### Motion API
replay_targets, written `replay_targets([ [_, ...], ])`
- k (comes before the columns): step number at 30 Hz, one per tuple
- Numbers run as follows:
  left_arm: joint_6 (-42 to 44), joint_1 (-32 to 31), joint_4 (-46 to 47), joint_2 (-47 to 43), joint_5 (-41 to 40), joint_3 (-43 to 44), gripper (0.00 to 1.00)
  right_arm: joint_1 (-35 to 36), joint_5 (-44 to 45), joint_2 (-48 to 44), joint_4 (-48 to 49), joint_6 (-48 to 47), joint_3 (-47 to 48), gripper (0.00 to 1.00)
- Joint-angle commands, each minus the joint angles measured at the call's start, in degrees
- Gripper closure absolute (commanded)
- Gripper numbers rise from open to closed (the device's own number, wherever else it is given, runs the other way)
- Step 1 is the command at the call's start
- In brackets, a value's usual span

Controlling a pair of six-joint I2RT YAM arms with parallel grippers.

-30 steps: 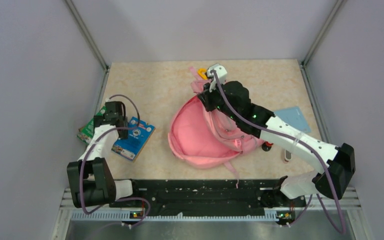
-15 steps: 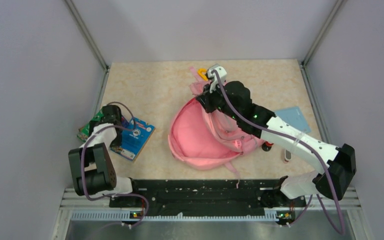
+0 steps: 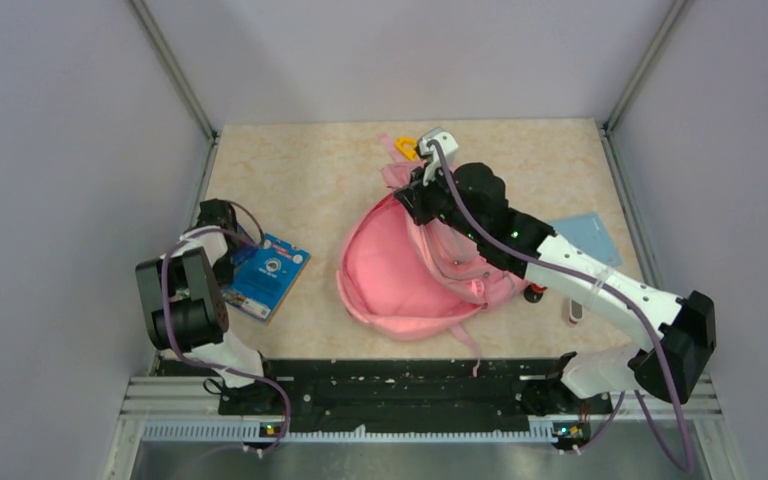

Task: Pack the student bag
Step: Pick up the book from the center of the board.

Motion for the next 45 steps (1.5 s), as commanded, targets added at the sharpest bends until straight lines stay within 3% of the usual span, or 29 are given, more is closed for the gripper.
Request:
replay_targets([
  [1, -0.36, 2.08, 2.45, -0.27, -3.52, 2.58, 0.31, -0.50, 0.69, -3.44, 6.65, -0.81, 1.52, 1.00],
  [6, -0.82, 2.76, 5.04, -1.94, -6.04, 2.80, 0.44, -0.56, 0.83, -2.86, 6.45, -0.77, 1.52, 1.00],
  [11, -0.73, 2.76, 7.46, -5.41, -7.52, 1.80, 0.48, -0.61, 0.03, -1.80, 6.28, -0.42, 1.94, 1.00],
  [19, 0.97, 2.97, 12.19, -9.53, -9.57, -0.43, 0.49, -0.56, -0.32, -1.72, 5.57, -0.25, 1.91, 1.00],
  [28, 1.11, 4.41, 13.78, -6.94, -9.46, 1.13, 0.49, -0.61, -0.23, -2.00, 5.22, -0.19, 1.79, 1.00],
  [38, -0.23, 4.90, 10.31, -2.32, -2.75, 4.58, 0.50, -0.59, -0.14, -1.40, 4.86, 0.06, 2.38, 1.00],
  [42, -1.47, 4.98, 7.45, -0.85, -1.98, 6.72, 0.66, -0.63, -0.23, -1.21, 4.59, 0.19, 2.88, 1.00],
  [45, -1.51, 5.02, 8.09, -3.12, -1.85, 6.17, 0.93, -0.59, -0.06, -1.28, 4.58, -0.02, 3.19, 1.00],
])
